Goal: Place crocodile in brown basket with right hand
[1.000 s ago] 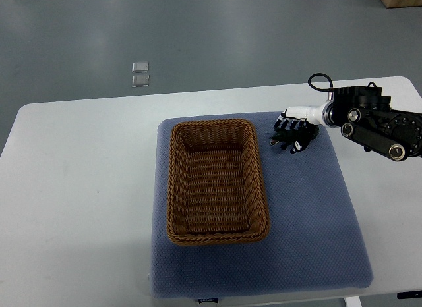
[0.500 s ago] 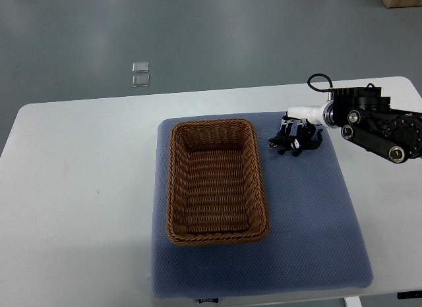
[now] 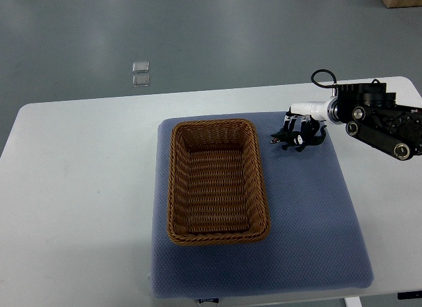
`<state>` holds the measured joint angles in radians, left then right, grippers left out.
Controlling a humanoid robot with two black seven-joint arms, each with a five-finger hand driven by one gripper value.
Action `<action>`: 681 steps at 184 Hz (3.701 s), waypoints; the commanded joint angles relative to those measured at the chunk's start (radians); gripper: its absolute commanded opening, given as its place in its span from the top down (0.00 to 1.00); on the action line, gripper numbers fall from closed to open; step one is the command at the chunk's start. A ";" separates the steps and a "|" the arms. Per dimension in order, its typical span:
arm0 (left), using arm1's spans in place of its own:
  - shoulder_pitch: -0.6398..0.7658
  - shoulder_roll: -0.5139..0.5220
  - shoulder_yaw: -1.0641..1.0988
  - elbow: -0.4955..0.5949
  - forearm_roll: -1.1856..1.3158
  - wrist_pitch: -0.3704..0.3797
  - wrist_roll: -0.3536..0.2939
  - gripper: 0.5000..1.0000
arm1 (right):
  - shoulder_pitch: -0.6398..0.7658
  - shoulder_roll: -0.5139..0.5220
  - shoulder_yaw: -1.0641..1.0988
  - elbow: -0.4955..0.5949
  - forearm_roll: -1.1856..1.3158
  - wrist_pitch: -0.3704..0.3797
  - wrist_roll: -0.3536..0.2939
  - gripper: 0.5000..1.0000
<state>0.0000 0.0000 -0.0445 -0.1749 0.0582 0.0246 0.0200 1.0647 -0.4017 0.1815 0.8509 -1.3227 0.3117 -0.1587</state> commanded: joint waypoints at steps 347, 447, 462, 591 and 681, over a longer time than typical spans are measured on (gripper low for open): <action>0.000 0.000 0.002 -0.014 0.000 -0.002 0.000 0.00 | 0.138 0.244 0.027 0.255 0.005 0.153 -0.012 1.00; -0.002 0.000 0.002 -0.015 0.002 -0.002 0.000 0.00 | 0.066 0.242 0.023 0.217 -0.010 0.130 -0.012 0.93; 0.000 0.000 0.002 -0.015 0.002 -0.002 0.000 0.00 | 0.064 0.242 0.018 0.215 -0.012 0.130 -0.012 0.84; 0.000 0.000 0.002 -0.015 0.002 -0.002 0.000 0.00 | 0.047 0.106 0.283 0.212 0.105 0.132 -0.002 0.19; -0.002 0.000 0.005 -0.017 0.002 -0.002 0.000 0.00 | -0.384 0.253 0.970 0.129 0.709 0.061 0.097 0.18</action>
<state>-0.0002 0.0000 -0.0413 -0.1918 0.0602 0.0230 0.0199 0.7616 -0.2284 1.0290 1.0295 -0.7695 0.4075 -0.1066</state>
